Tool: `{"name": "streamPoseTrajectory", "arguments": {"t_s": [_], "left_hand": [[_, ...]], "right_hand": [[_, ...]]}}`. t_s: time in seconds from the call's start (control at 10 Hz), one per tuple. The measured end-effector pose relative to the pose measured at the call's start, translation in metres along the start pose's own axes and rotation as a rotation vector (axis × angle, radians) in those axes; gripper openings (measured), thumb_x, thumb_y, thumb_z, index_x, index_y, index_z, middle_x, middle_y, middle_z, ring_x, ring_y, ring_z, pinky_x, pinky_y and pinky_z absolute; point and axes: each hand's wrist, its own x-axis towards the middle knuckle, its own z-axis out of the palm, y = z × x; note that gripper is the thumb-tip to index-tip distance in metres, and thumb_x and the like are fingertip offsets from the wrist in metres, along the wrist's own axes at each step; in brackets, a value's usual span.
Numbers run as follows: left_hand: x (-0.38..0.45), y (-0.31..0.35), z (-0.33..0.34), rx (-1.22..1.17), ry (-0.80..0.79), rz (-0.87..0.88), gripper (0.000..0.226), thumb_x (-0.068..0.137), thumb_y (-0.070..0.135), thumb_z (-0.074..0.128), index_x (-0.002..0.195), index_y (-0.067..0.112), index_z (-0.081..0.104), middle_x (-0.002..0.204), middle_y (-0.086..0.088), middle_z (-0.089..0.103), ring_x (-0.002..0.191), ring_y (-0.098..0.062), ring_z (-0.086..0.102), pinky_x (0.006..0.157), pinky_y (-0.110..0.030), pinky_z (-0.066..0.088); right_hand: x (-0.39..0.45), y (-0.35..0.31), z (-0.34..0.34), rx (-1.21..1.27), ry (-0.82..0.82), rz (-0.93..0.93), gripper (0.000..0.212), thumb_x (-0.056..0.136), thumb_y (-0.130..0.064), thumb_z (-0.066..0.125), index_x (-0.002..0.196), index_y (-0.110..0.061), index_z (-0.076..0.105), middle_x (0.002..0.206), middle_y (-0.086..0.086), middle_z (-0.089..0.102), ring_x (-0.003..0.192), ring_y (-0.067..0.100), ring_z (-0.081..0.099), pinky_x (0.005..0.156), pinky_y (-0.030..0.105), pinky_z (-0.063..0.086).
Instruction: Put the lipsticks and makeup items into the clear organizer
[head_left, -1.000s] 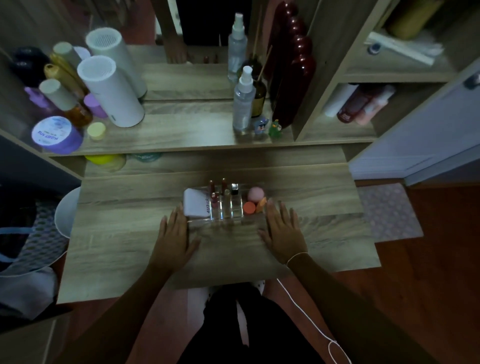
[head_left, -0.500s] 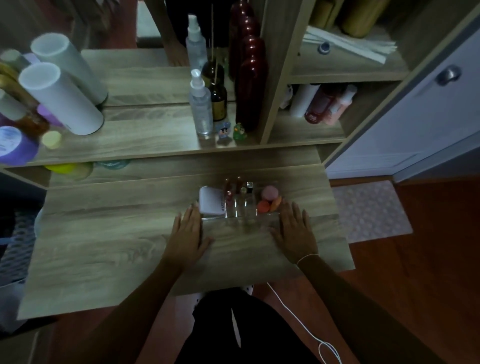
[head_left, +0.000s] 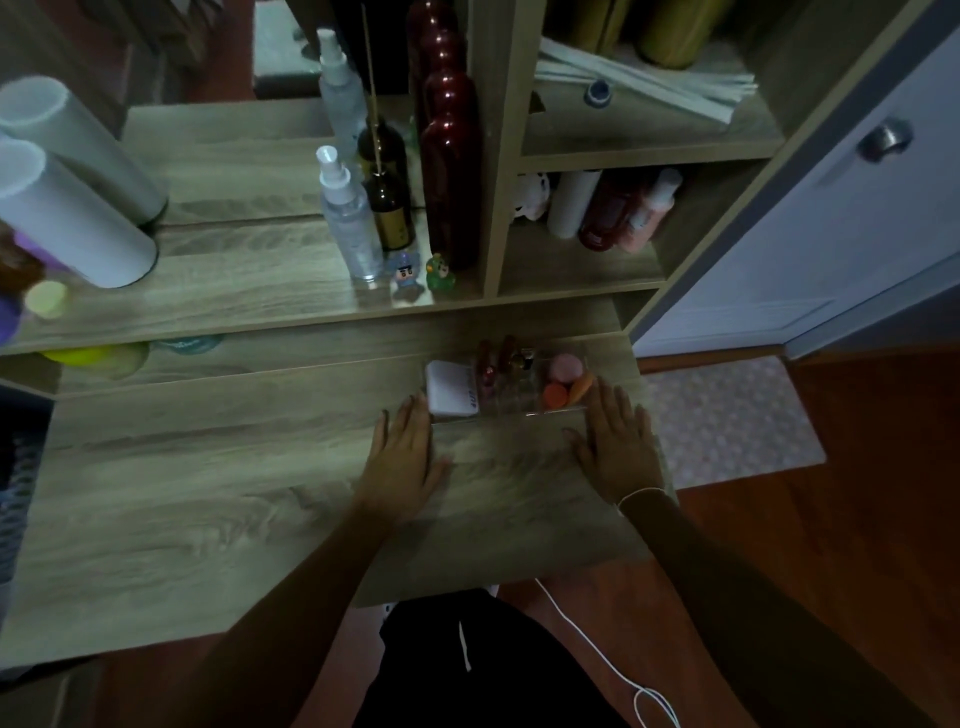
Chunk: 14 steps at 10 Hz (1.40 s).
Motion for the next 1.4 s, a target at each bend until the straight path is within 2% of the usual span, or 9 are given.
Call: {"name": "streamPoseTrajectory", "arguments": {"t_s": [0.5, 0.6, 0.7, 0.8, 0.9, 1.0, 1.2, 1.3, 1.4], "left_hand": [[0.020, 0.013, -0.011, 0.016, 0.021, -0.033, 0.069, 0.097, 0.045, 0.036, 0.148, 0.006, 0.013, 0.157, -0.017, 0.020, 0.146, -0.025, 0.008, 0.119, -0.052, 0.006], [0.020, 0.015, -0.014, -0.001, 0.029, -0.038, 0.065, 0.097, 0.038, 0.039, 0.148, 0.005, 0.014, 0.157, -0.017, 0.020, 0.146, -0.026, 0.009, 0.119, -0.053, 0.006], [0.017, 0.020, -0.012, -0.080, 0.067, -0.101, 0.069, 0.095, 0.027, 0.043, 0.148, 0.002, 0.007, 0.157, -0.018, 0.017, 0.146, -0.026, 0.010, 0.119, -0.052, 0.006], [0.014, 0.028, -0.009, -0.154, 0.076, -0.174, 0.074, 0.092, 0.019, 0.045, 0.148, 0.001, 0.002, 0.158, -0.018, 0.012, 0.146, -0.027, 0.008, 0.119, -0.051, 0.004], [0.014, 0.034, -0.005, -0.160, 0.054, -0.188, 0.073, 0.091, 0.017, 0.047, 0.148, 0.003, 0.004, 0.158, -0.018, 0.013, 0.146, -0.028, 0.006, 0.120, -0.051, 0.004], [0.016, 0.035, -0.003, -0.171, 0.053, -0.194, 0.073, 0.090, 0.016, 0.047, 0.148, 0.002, 0.006, 0.157, -0.019, 0.015, 0.146, -0.028, 0.006, 0.119, -0.051, 0.004], [0.017, 0.030, -0.002, -0.161, 0.048, -0.177, 0.072, 0.090, 0.017, 0.047, 0.148, 0.005, 0.007, 0.157, -0.017, 0.018, 0.146, -0.026, 0.009, 0.120, -0.049, 0.008], [0.015, 0.031, -0.009, -0.156, 0.032, -0.167, 0.066, 0.094, 0.021, 0.041, 0.148, 0.003, 0.007, 0.157, -0.017, 0.017, 0.146, -0.026, 0.009, 0.120, -0.047, 0.009], [0.015, 0.029, -0.007, -0.089, 0.064, -0.181, 0.065, 0.094, 0.024, 0.037, 0.148, 0.002, 0.008, 0.156, -0.019, 0.018, 0.145, -0.028, 0.011, 0.119, -0.048, 0.011]], "right_hand": [[0.025, 0.014, 0.002, 0.035, 0.045, 0.005, 0.070, 0.096, -0.053, 0.030, 0.149, -0.028, -0.009, 0.160, 0.010, 0.009, 0.146, 0.026, 0.002, 0.116, 0.052, 0.007], [0.024, 0.008, -0.001, 0.109, 0.044, 0.018, 0.066, 0.098, -0.044, 0.034, 0.150, -0.024, -0.002, 0.160, 0.011, 0.011, 0.147, 0.028, 0.006, 0.118, 0.053, 0.007], [0.020, -0.006, -0.005, 0.330, 0.153, 0.113, 0.054, 0.100, -0.031, 0.036, 0.148, -0.018, 0.017, 0.154, 0.014, 0.031, 0.144, 0.030, 0.023, 0.119, 0.054, 0.012], [0.013, -0.020, -0.004, 0.470, 0.206, 0.169, 0.051, 0.098, -0.019, 0.039, 0.147, -0.015, 0.024, 0.149, 0.016, 0.038, 0.141, 0.036, 0.027, 0.120, 0.052, 0.009], [0.009, -0.029, -0.004, 0.545, 0.228, 0.185, 0.057, 0.095, -0.009, 0.044, 0.148, -0.014, 0.024, 0.150, 0.017, 0.037, 0.143, 0.038, 0.020, 0.119, 0.054, 0.009], [0.011, -0.030, -0.004, 0.544, 0.237, 0.180, 0.058, 0.094, -0.007, 0.045, 0.147, -0.014, 0.025, 0.149, 0.017, 0.039, 0.141, 0.037, 0.026, 0.120, 0.055, 0.009], [0.011, -0.028, 0.001, 0.485, 0.209, 0.147, 0.056, 0.098, -0.018, 0.039, 0.150, -0.014, 0.017, 0.154, 0.013, 0.031, 0.143, 0.028, 0.027, 0.121, 0.049, 0.006], [0.008, -0.033, 0.001, 0.458, 0.176, 0.201, 0.060, 0.099, -0.037, 0.029, 0.150, -0.013, 0.010, 0.158, 0.014, 0.021, 0.145, 0.029, 0.019, 0.121, 0.050, 0.006], [-0.002, -0.037, 0.010, 0.365, 0.205, 0.330, 0.066, 0.099, -0.045, 0.031, 0.150, -0.009, 0.008, 0.158, 0.017, 0.018, 0.146, 0.032, 0.014, 0.119, 0.055, 0.009]]}}
